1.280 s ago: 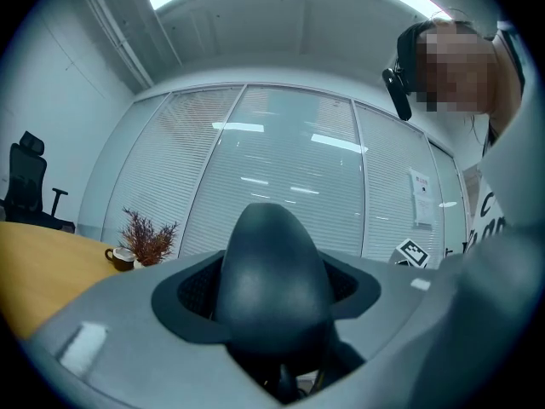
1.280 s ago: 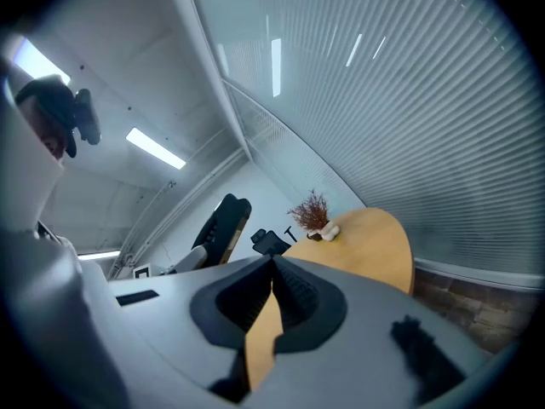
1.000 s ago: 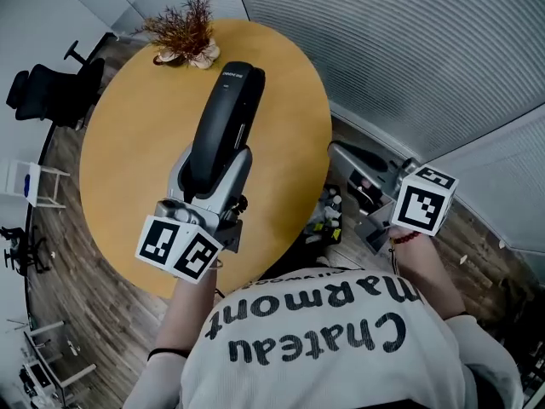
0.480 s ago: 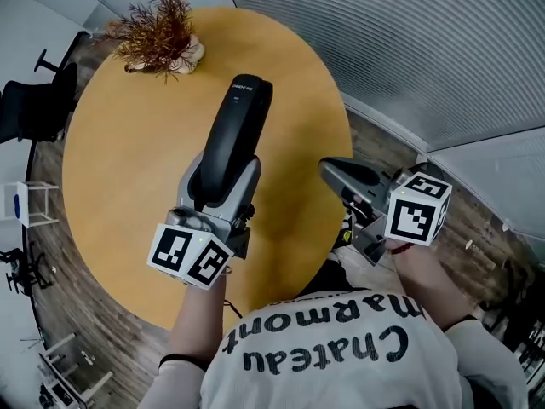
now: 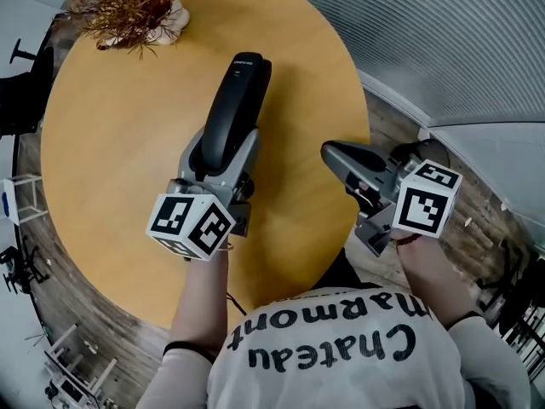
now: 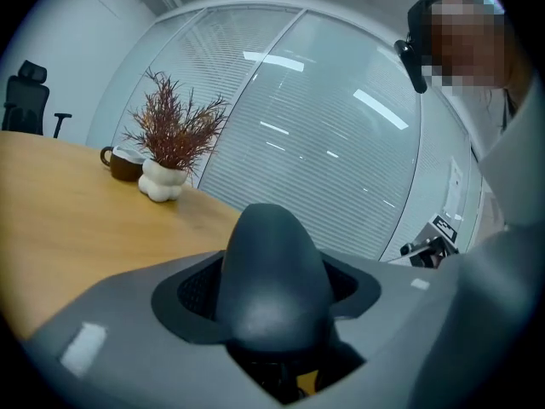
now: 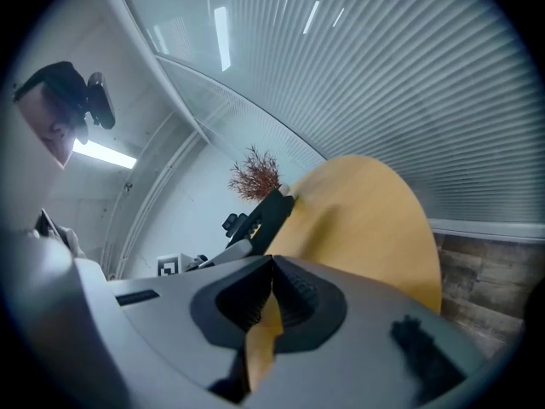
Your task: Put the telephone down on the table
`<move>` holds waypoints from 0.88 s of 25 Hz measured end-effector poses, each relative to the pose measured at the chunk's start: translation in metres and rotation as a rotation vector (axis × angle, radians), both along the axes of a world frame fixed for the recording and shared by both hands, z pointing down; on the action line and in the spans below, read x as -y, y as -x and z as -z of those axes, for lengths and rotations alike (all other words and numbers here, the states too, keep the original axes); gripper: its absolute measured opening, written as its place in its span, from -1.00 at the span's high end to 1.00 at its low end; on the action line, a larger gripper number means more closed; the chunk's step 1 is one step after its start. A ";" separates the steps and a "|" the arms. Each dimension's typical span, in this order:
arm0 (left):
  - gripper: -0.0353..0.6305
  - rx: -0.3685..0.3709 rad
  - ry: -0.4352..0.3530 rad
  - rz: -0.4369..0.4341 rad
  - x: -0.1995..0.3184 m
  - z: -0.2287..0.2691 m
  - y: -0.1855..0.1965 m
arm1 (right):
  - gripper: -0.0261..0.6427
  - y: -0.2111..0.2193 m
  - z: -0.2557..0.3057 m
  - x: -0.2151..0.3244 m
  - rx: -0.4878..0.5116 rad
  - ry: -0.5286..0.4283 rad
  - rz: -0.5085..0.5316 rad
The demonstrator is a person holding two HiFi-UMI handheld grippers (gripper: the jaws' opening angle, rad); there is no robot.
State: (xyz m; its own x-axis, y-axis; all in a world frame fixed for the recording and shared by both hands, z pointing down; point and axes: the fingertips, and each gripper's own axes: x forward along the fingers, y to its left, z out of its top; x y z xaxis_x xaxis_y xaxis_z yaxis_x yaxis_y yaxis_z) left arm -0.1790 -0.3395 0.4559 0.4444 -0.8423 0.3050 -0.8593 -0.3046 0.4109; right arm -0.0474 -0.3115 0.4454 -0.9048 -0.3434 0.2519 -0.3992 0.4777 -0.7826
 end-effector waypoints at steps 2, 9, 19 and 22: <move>-0.01 -0.001 0.029 -0.001 0.001 -0.010 0.001 | 0.88 0.000 -0.003 0.000 -0.008 0.002 -0.007; -0.01 0.033 0.100 0.004 -0.002 -0.031 0.006 | 0.88 -0.001 -0.006 -0.009 -0.026 0.013 -0.017; -0.01 0.183 0.122 -0.040 -0.004 -0.045 -0.002 | 0.88 -0.011 -0.003 -0.018 -0.029 0.010 -0.038; -0.01 0.220 0.119 -0.048 -0.005 -0.048 -0.005 | 0.88 -0.016 0.000 -0.022 -0.029 0.009 -0.047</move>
State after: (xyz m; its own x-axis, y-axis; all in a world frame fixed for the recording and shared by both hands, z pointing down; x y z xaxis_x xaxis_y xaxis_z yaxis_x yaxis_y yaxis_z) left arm -0.1744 -0.3344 0.5035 0.3953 -0.7742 0.4943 -0.9176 -0.3084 0.2507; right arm -0.0319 -0.2899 0.4452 -0.8799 -0.3829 0.2813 -0.4438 0.4513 -0.7742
